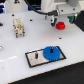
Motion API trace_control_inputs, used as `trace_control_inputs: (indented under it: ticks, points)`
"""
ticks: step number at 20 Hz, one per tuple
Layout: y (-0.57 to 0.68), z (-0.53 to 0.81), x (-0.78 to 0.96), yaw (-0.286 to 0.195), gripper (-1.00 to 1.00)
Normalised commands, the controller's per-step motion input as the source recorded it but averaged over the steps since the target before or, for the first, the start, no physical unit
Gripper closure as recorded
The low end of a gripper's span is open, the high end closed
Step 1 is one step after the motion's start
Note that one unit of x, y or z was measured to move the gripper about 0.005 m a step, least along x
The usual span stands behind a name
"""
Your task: Insert the blue gear onto the right peg, followed by the red gear
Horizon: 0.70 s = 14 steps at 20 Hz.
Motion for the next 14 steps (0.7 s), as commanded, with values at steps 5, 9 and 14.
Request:
trace_control_inputs:
  ticks: [5,9,14]
  points:
    - [0.08,-0.31,-0.41,0.0,-1.0]
    - [0.05,-0.27,-0.28,0.0,-1.0]
    - [0.02,-0.2,-0.16,0.0,1.0]
